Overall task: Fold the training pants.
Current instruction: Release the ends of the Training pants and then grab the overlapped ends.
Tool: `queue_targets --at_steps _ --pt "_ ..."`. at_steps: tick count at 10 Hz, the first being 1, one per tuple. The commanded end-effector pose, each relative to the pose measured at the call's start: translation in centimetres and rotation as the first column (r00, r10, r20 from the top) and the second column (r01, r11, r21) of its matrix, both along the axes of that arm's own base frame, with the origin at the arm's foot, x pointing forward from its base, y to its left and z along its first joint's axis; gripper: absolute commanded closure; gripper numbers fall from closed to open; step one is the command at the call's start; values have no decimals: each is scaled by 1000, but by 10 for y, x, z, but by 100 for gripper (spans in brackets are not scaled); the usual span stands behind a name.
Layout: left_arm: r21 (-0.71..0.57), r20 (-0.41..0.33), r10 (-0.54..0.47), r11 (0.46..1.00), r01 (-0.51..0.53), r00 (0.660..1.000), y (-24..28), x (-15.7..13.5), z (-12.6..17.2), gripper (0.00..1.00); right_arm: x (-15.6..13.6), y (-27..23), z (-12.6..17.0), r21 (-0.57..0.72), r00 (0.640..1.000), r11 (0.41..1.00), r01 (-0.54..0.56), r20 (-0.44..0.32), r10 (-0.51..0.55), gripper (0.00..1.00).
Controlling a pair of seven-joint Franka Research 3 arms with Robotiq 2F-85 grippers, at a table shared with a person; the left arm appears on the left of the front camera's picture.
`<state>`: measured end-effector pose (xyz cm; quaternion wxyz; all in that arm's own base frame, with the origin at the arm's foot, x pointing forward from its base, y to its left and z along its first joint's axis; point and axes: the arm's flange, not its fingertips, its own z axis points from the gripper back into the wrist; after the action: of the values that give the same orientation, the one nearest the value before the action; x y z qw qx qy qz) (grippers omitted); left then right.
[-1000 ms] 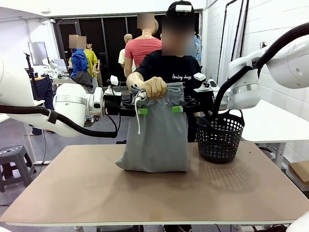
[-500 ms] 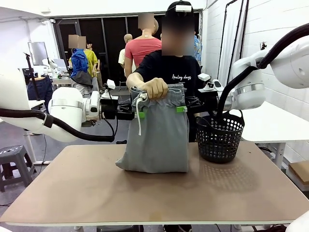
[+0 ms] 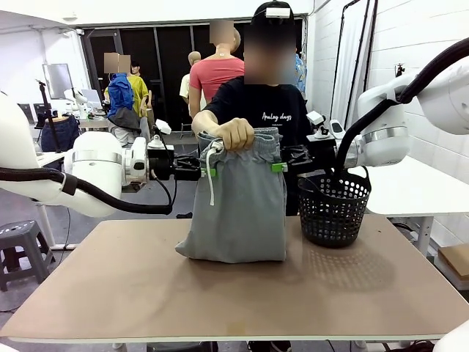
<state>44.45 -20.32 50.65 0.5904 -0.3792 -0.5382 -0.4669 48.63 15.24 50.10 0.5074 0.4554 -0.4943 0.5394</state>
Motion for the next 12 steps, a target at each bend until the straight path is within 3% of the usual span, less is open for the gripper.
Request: queue_targets --at_steps 1,3,5,9,12 --pt "-25 40 73 997 -72 997 -5 -8 -3 0 -9 3 -3 4 996 997 74 54 -74 0" --pt "-21 45 91 996 -90 995 0 -9 -4 0 -5 2 -6 3 993 994 109 51 -109 0" --pt "-31 57 32 999 -30 998 6 -8 -13 0 -3 4 -11 0 997 997 73 -22 -73 0" --pt "-4 73 86 996 -86 994 16 -15 -17 0 -1 5 -16 0 996 997 80 -35 -80 0" --pt "-18 106 -21 1000 23 994 14 -11 -17 0 -6 4 -17 -3 996 999 34 -87 -34 0"
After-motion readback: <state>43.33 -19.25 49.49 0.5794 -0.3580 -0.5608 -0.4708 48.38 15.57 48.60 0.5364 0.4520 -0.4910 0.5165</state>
